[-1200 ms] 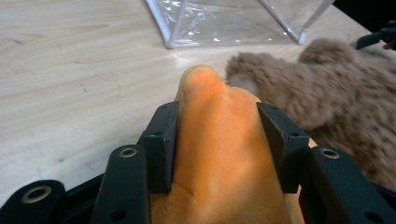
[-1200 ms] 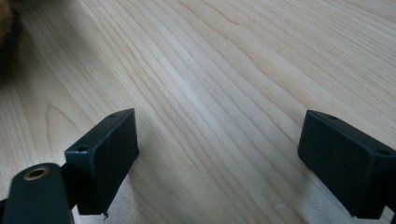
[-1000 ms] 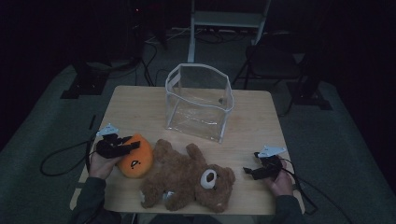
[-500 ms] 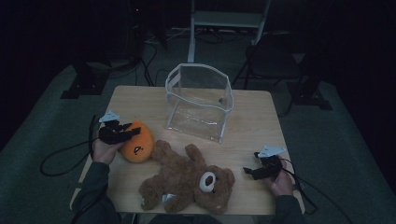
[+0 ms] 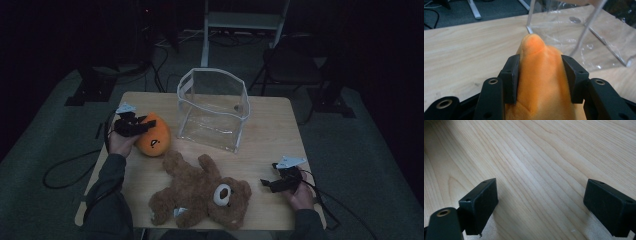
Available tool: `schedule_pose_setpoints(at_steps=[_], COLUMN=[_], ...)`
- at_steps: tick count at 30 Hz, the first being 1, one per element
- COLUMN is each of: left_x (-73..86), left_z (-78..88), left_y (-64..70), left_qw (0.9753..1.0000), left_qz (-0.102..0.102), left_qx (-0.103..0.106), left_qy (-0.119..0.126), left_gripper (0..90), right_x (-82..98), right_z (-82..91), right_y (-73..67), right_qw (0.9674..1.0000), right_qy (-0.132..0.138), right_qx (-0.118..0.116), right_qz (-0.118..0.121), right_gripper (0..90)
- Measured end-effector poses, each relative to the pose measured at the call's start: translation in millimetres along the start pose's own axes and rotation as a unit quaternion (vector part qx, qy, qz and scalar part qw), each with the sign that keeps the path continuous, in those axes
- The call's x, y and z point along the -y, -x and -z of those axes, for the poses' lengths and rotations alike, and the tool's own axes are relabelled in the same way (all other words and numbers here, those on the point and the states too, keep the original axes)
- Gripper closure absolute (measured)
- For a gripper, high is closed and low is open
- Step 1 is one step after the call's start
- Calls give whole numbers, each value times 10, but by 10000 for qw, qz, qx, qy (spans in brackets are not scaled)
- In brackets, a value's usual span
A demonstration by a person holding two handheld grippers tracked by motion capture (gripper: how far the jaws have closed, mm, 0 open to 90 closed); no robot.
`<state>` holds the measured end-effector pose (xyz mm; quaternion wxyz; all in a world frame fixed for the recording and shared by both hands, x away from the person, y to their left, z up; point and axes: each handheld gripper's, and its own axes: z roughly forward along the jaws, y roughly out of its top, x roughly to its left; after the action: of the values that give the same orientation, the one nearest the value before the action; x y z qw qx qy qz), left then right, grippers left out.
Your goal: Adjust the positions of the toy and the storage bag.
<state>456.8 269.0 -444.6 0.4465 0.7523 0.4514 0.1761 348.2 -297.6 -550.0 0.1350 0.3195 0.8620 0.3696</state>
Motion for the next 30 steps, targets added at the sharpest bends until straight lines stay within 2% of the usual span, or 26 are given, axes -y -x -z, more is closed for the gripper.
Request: schedule_pose_setpoints(at_steps=[3, 6, 12, 14, 16, 17, 20, 23, 26, 30], left_x=[-51, -104, -211, -234, -234, -240, -225, -164, -133, -142], left_z=[-62, -138, -241, -278, -278, -336, -379, -481, -481, -452], left_y=[-33, -54, -53, -50, -50, -69, -79, -101, -145, -174], left_qw=[9999, 9997, 9996, 9993, 9993, 9990, 9989, 9981, 9975, 9970], left_qz=[84, 113, 167, 183, 183, 304, 319, 349, 559, 685], left_qx=[-115, -199, -212, -287, -287, -298, -339, -460, -421, -360], left_qy=[90, 66, 117, 119, 119, 139, 65, -191, -93, -60], left_gripper=[532, 532, 532, 531, 531, 526, 508, 478, 425, 357], right_x=[0, 0, 0, 0, 0, 0, 0, 0, 0, 0], right_z=[0, 0, 0, 0, 0, 0, 0, 0, 0, 0], right_y=[0, -1, 0, 0, 0, -1, 0, 0, 0, 0], right_qw=[10000, 10000, 10000, 10000, 10000, 10000, 10000, 10000, 10000, 10000], right_qy=[1, 1, 1, 1, 2, 2, 1, 2, 2, 0], right_qx=[0, 1, 1, 0, 2, 2, 0, 2, 1, 1], right_qz=[-1, -4, 1, -2, -3, -5, -2, -3, -3, -2], right_gripper=[115, 114, 115, 115, 115, 115, 115, 115, 115, 115])
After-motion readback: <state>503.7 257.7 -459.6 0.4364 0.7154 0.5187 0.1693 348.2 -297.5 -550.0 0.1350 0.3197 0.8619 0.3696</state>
